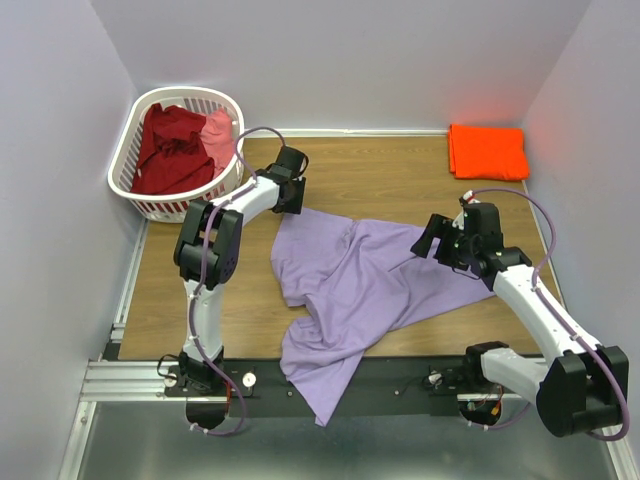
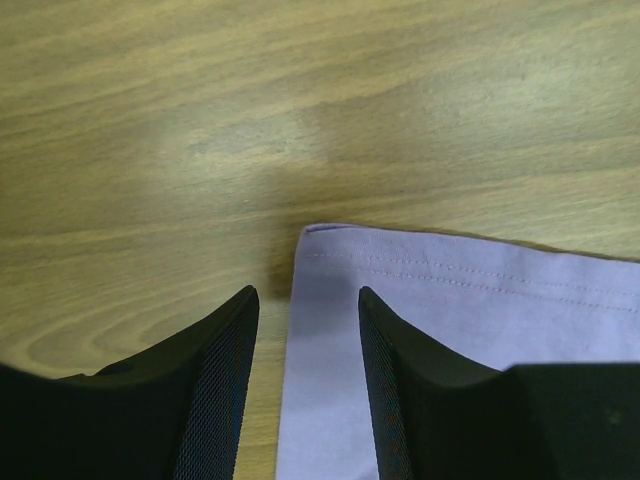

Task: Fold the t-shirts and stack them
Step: Flatten the tshirt out

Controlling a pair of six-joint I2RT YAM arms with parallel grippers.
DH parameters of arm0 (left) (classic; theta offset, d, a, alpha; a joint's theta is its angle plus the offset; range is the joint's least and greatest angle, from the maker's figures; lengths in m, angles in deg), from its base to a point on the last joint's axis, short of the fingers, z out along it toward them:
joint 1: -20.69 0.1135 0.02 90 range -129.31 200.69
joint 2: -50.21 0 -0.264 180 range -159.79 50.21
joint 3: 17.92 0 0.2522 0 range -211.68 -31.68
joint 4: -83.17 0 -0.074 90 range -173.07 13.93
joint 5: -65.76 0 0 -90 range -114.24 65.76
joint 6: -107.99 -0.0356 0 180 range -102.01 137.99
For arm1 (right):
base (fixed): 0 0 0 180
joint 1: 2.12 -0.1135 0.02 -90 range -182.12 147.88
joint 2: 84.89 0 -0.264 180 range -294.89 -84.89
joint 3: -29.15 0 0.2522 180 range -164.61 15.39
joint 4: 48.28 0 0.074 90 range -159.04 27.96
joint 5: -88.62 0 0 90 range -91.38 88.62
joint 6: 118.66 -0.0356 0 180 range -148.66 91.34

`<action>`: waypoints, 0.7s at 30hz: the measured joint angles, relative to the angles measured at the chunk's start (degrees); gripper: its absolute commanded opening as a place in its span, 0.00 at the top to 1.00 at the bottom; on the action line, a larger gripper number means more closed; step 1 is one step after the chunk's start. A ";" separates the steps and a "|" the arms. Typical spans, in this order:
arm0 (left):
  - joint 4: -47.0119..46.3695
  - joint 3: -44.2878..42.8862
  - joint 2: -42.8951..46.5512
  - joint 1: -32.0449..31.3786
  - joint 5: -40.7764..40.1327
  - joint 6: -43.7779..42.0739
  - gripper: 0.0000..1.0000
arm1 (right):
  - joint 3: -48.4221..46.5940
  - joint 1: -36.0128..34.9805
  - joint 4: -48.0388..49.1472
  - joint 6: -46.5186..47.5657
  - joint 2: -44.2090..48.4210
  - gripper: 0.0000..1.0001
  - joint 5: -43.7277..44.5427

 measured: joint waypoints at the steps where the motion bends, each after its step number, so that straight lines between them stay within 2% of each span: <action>1: 0.33 0.00 -0.46 0.00 0.48 -0.24 0.48 | 0.00 0.00 0.00 0.02 -0.04 0.09 0.00; 8: 0.83 -0.44 -1.77 0.00 1.44 -1.46 0.48 | 0.00 0.00 0.00 0.07 -0.85 0.09 0.00; 16: 0.68 -0.35 -1.88 0.11 4.07 -2.12 0.55 | 0.00 0.00 0.00 0.09 -0.94 0.09 0.00; 21: 0.31 -0.02 -1.88 0.39 6.54 -2.80 0.55 | 0.00 0.00 0.00 0.09 -0.94 0.09 0.00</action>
